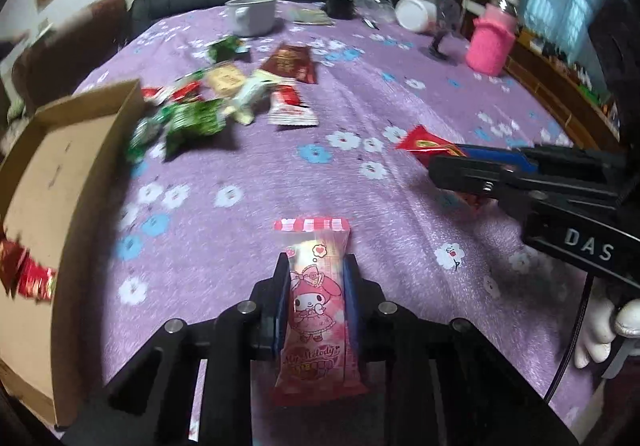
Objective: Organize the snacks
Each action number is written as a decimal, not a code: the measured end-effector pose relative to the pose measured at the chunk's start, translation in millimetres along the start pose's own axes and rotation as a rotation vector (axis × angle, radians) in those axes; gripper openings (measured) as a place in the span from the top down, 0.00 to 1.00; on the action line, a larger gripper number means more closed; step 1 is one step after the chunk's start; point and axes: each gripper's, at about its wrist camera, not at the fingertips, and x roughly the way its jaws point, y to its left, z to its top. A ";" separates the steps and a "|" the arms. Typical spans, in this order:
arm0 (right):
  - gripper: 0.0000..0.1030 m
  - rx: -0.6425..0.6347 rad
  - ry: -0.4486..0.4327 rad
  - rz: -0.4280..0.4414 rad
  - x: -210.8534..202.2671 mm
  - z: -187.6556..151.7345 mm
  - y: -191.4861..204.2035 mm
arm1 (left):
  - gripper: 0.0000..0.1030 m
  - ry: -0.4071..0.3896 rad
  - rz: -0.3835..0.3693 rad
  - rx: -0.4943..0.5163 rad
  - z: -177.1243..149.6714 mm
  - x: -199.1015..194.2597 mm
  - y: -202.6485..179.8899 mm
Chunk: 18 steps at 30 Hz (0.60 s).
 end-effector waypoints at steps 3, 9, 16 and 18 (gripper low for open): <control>0.80 -0.013 -0.008 0.028 -5.5 5.3 14.7 | 0.78 -0.051 -0.013 -0.059 -4.1 -25.4 23.1; 0.80 -0.059 -0.008 0.127 -3.7 21.9 62.3 | 0.78 -0.180 0.061 -0.201 -12.7 -88.8 96.2; 0.80 -0.093 0.036 0.263 29.0 46.7 130.6 | 0.78 -0.192 0.203 -0.377 -35.3 -103.0 180.2; 0.79 -0.097 0.053 0.288 40.2 51.2 146.1 | 0.78 -0.183 0.234 -0.408 -37.7 -100.0 196.0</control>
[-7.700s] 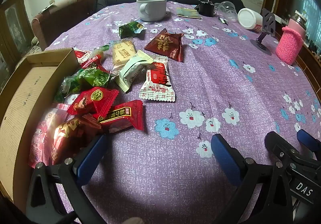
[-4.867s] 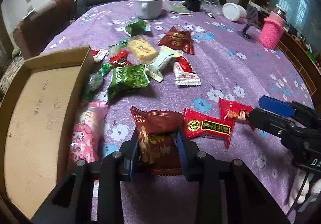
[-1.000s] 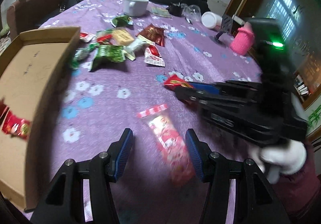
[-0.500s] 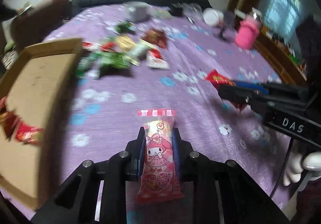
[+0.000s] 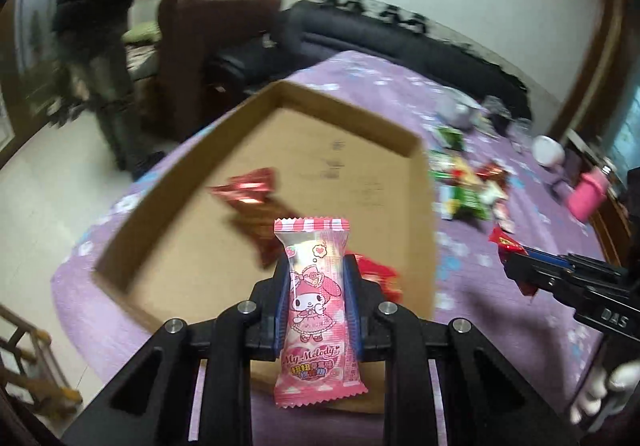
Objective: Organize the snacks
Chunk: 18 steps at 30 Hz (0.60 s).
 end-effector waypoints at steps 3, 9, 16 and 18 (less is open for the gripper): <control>0.79 -0.002 0.027 0.033 23.1 8.9 17.3 | 0.77 0.007 0.031 -0.029 2.0 4.4 15.4; 0.79 -0.006 0.074 0.074 59.7 22.1 42.7 | 0.73 0.006 0.047 -0.078 3.1 12.8 30.1; 0.72 0.041 0.029 0.128 47.8 31.5 24.4 | 0.61 -0.038 0.012 -0.069 2.1 -2.7 26.3; 0.70 0.078 -0.019 0.068 26.1 33.2 -5.1 | 0.59 -0.076 -0.014 -0.074 2.4 -12.9 26.1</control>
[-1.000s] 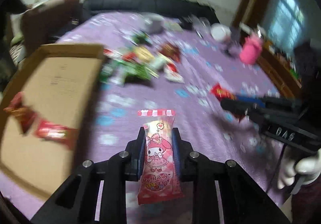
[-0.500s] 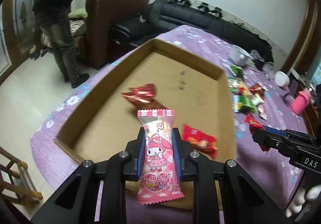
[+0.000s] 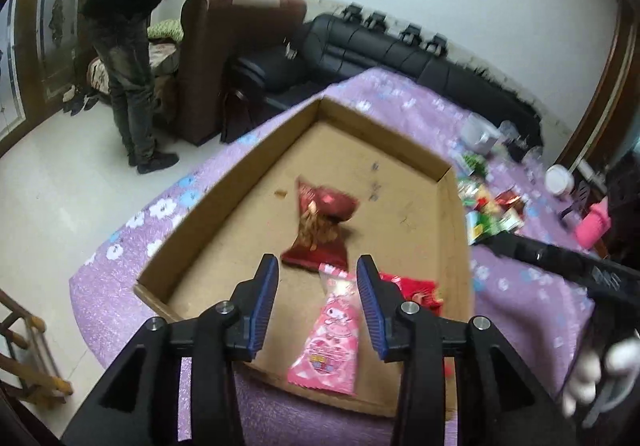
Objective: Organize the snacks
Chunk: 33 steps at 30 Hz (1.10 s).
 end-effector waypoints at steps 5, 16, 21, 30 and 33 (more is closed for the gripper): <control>0.70 0.161 -0.057 -0.200 -44.4 -0.4 -95.8 | 0.50 -0.066 -0.103 0.035 -0.3 -16.4 -21.2; 0.52 0.199 -0.040 -0.395 -6.9 6.7 -143.6 | 0.48 0.042 -0.252 0.182 -0.2 12.2 -100.0; 0.74 0.178 -0.032 -0.394 -9.8 -0.5 -148.3 | 0.48 0.103 -0.264 0.257 4.9 38.7 -143.2; 0.75 0.253 -0.041 -0.331 -55.0 -36.5 -174.0 | 0.48 0.229 -0.135 0.318 20.0 121.5 -203.6; 0.75 0.291 -0.055 -0.287 -60.7 -40.4 -183.7 | 0.48 0.229 -0.042 0.366 20.9 146.0 -218.2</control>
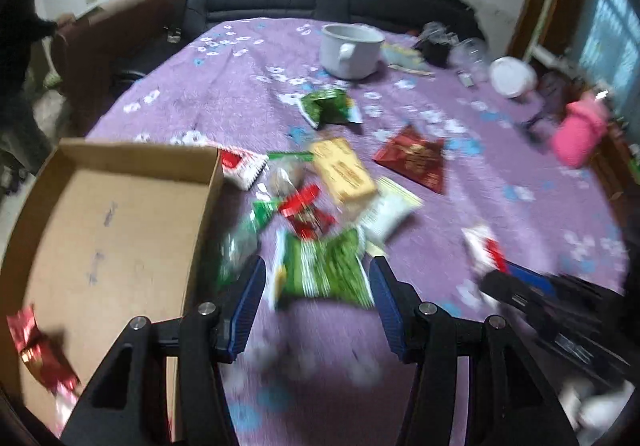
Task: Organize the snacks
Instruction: 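Grasp a green packet with the left tool while the right tool grasps a white-red packet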
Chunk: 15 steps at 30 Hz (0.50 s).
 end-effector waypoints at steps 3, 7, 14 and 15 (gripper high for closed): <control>0.75 0.009 -0.002 0.027 -1.3 0.4 -0.7 | 0.47 0.010 0.058 0.047 3.1 15.1 -10.0; 0.75 0.002 -0.011 0.042 -4.9 -0.9 1.4 | 0.56 -0.025 0.108 0.150 -4.9 5.0 -26.9; 0.75 0.003 -0.056 0.043 -15.2 -0.6 2.8 | 0.74 -0.025 0.000 0.125 -17.1 -20.8 -19.9; 0.75 0.006 -0.059 0.046 -15.6 -0.8 3.0 | 0.74 -0.023 -0.016 0.118 -19.5 -24.4 -18.0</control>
